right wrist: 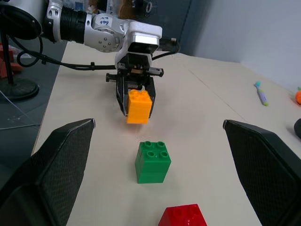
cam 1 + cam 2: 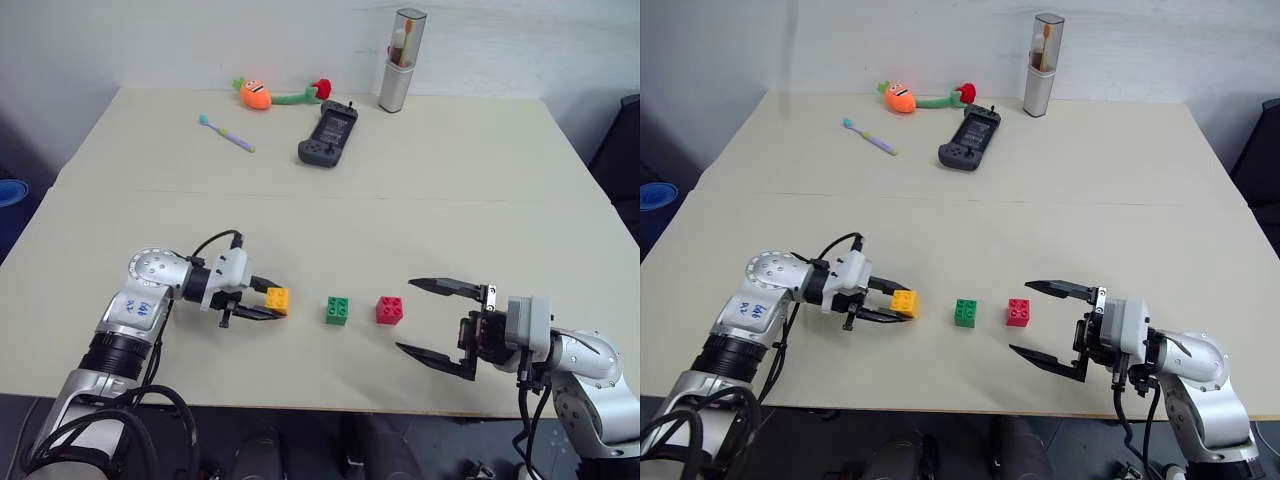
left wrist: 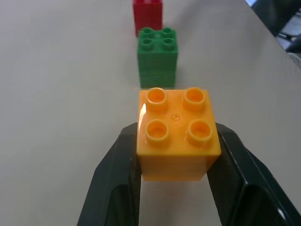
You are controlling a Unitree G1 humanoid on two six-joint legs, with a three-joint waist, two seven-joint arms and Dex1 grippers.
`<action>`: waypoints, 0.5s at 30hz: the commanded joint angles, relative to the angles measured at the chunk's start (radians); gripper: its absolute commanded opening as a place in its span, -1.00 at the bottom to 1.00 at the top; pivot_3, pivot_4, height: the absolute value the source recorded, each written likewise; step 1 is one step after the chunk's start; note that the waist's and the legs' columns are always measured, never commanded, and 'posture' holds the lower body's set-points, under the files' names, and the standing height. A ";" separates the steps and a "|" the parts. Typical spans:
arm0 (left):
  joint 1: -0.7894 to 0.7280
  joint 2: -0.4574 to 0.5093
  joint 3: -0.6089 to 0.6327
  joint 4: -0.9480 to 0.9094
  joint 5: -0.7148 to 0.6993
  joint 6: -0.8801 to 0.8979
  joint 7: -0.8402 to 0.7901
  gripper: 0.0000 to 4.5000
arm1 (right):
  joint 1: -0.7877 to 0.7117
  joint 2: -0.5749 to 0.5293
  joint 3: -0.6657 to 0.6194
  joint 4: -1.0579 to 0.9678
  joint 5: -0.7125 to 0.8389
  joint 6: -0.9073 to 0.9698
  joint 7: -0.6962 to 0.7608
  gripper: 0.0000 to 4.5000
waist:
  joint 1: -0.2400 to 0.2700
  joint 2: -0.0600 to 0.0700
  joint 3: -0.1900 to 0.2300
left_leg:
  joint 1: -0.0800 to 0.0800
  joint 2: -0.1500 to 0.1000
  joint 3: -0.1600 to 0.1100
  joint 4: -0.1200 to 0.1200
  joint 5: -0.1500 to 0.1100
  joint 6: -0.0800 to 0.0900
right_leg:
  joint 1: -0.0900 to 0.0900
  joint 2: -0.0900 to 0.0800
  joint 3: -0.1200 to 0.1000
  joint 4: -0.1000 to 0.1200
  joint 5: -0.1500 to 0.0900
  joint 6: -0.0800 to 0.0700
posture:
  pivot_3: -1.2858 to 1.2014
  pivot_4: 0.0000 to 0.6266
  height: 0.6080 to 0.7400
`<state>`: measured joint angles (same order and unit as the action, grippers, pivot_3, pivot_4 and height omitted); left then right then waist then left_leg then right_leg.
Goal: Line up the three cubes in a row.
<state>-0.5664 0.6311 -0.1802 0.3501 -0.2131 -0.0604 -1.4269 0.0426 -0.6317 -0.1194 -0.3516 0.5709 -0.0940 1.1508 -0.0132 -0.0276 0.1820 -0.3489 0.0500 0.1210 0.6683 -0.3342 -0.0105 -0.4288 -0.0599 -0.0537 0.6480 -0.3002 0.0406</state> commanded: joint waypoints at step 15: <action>-0.053 -0.055 -0.022 0.147 0.081 -0.093 0.061 -0.33 | 0.029 -0.010 -0.022 -0.050 -0.005 -0.003 -0.035 1.00 | 0.011 0.000 0.000 | -0.001 -0.001 -0.001 0.003 0.000 0.002 | 0.001 -0.001 0.000 0.001 0.001 0.001 | 0.03 -0.52 1.00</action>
<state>-0.6180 0.5731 -0.1975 0.4849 -0.1400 -0.1569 -1.3562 0.0724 -0.6317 -0.1264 -0.3561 0.5585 -0.0886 1.1187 -0.0022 -0.0276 0.1820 -0.3499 0.0491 0.1196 0.6709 -0.3340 -0.0085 -0.4281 -0.0614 -0.0541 0.6486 -0.2996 0.0417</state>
